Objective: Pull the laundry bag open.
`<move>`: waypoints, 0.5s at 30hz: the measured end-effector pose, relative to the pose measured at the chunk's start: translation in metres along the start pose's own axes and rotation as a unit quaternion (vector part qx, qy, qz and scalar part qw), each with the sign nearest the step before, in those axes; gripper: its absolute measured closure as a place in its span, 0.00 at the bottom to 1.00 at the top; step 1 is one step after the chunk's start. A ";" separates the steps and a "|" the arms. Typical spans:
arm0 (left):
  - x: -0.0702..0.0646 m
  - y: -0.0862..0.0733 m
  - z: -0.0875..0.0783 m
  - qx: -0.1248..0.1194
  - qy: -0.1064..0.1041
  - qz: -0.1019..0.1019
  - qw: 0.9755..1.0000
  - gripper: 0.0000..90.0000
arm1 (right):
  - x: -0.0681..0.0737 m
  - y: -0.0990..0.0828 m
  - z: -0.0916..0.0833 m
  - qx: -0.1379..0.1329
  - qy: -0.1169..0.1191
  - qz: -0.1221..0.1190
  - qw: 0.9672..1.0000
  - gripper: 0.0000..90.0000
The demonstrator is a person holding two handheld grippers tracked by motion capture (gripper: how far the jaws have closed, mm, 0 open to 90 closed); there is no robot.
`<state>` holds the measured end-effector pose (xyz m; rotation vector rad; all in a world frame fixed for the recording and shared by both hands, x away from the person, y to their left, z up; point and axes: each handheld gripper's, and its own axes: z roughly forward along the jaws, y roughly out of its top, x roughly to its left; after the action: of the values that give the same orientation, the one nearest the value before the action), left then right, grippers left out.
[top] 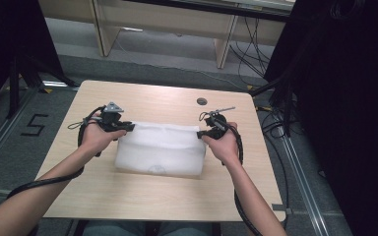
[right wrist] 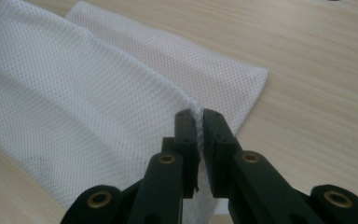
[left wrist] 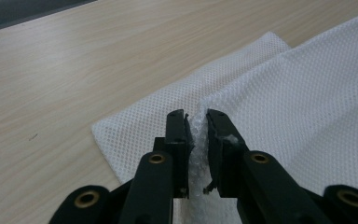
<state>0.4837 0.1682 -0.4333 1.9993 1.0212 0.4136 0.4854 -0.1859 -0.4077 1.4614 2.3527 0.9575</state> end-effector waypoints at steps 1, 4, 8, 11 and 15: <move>-0.001 0.000 -0.002 -0.003 -0.003 0.003 1.000 0.88 | 0.000 -0.001 -0.002 0.006 -0.002 -0.003 1.000 0.96; -0.003 -0.001 -0.010 -0.007 -0.006 0.013 1.000 0.88 | 0.000 -0.005 -0.009 0.004 0.005 -0.003 1.000 0.96; -0.006 -0.003 -0.016 -0.019 -0.015 0.028 0.999 0.89 | 0.006 -0.013 -0.018 -0.006 0.009 -0.004 1.000 0.96; -0.011 -0.003 -0.019 -0.019 -0.017 0.033 0.999 0.89 | 0.009 -0.020 -0.025 -0.004 0.005 -0.001 1.000 0.96; -0.020 -0.007 -0.025 -0.013 -0.021 0.051 0.998 0.89 | 0.012 -0.030 -0.029 -0.019 0.005 -0.006 1.000 0.95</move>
<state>0.4535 0.1677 -0.4223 2.0329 0.8864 0.4348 0.4440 -0.1961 -0.4023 1.4298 2.3339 1.0038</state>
